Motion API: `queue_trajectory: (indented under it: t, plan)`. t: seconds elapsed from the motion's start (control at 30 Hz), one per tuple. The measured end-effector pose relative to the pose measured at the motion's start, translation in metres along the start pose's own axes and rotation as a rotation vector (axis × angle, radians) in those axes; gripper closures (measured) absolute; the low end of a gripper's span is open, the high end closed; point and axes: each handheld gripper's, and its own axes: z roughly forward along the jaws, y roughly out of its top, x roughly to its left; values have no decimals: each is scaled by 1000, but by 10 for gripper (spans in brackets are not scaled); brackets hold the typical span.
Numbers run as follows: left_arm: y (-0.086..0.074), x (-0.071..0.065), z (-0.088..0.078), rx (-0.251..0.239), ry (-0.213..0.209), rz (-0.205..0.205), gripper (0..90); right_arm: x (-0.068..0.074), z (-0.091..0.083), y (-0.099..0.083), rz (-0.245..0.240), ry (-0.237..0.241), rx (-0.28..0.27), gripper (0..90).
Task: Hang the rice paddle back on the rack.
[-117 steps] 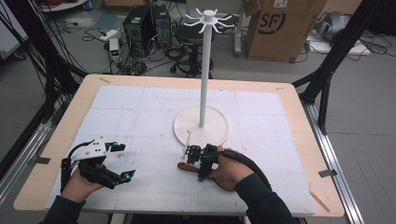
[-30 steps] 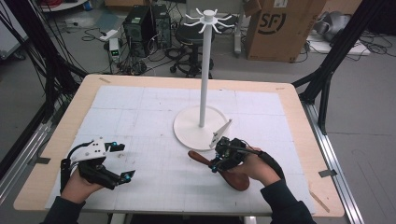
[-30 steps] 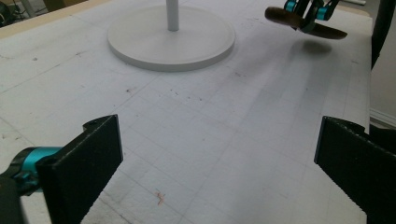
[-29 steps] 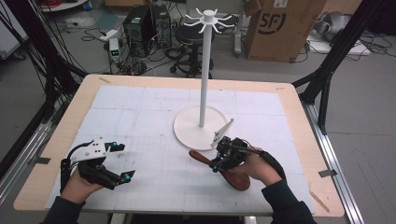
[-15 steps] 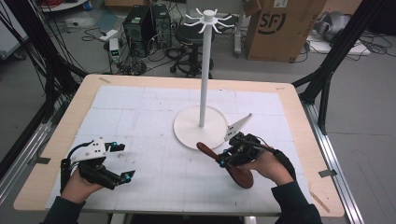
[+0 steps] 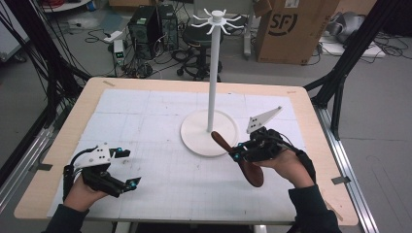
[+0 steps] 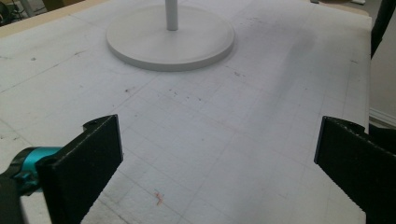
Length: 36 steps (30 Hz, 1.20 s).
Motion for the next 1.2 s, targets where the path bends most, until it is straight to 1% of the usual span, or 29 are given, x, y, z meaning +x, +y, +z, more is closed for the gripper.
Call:
queue_trajectory:
  t: [0.03, 0.1, 0.13, 0.17, 0.2, 0.33, 0.37, 0.4, 0.43, 0.47, 0.5, 0.53, 0.57, 0.63, 0.67, 0.73, 0.77, 0.8, 0.9, 0.93, 0.97, 1.03, 1.07, 1.2]
  plan:
    - [0, 0, 0, 1, -2, -1, 17, -1, -2, 1, -12, -5, -9, 787]
    - [0, 0, 0, 1, -3, -1, 17, -1, -6, 3, -4, -8, -29, 787]
    - [0, 0, 0, 1, -3, -1, 17, -1, -8, 4, -16, -19, -39, 787]
    - [0, 0, 0, 2, 0, 1, 17, 0, -9, 6, -4, -12, -46, 786]
    - [0, 0, 0, 0, -2, -1, 17, -1, -11, 7, -10, -14, -52, 787]
    - [0, 0, 0, 2, -3, -4, 17, -1, -18, 11, -4, -18, -81, 787]
    - [0, 0, 0, 3, -3, -1, 17, -2, -19, 12, -18, -26, -92, 787]
    - [0, 0, 0, 2, -3, -3, 17, -1, -21, 13, -7, -26, -95, 787]
    - [0, 0, 0, 2, -3, -3, 17, -2, -23, 14, -12, -26, -102, 787]
    - [0, 0, 0, 2, -3, -3, 17, -2, -25, 15, -14, -38, -110, 786]
    - [0, 0, 0, 3, -4, -3, 17, -2, -27, 16, -5, -25, -114, 787]
    - [0, 0, 0, 2, -4, -3, 17, -2, -29, 17, -3, -27, -123, 787]
    - [0, 0, 0, 2, -4, -2, 17, -3, -30, 18, -11, -32, -134, 786]
    - [0, 0, 0, 1, -4, -4, 17, -3, -33, 20, -5, -43, -144, 786]
    - [0, 0, 0, 1, -5, -4, 17, -3, -36, 21, -4, -37, -148, 787]
    - [0, 0, 0, 1, -6, -4, 17, -4, -39, 23, -15, -50, -167, 786]
    - [0, 0, 0, 0, -7, -5, 17, -4, -42, 24, -13, -48, -170, 787]
    - [0, 0, 0, 0, -6, -5, 17, -4, -45, 26, -13, -57, -179, 787]
    - [0, 1, 0, -2, -5, -6, 17, -4, -52, 30, -21, -69, -197, 786]
    - [0, 1, 0, 0, -6, -2, 17, -4, -54, 32, -23, -65, -196, 786]
    - [0, 1, 0, -1, -6, -5, 17, -4, -56, 34, -30, -79, -200, 786]
    - [0, 1, 0, -1, -7, -4, 17, -4, -60, 37, -34, -82, -196, 786]
    - [0, 1, 0, -2, -9, -5, 17, -5, -61, 38, -39, -89, -203, 786]
    - [0, 1, 0, -3, -13, -11, 17, -7, -67, 42, -39, -97, -220, 786]
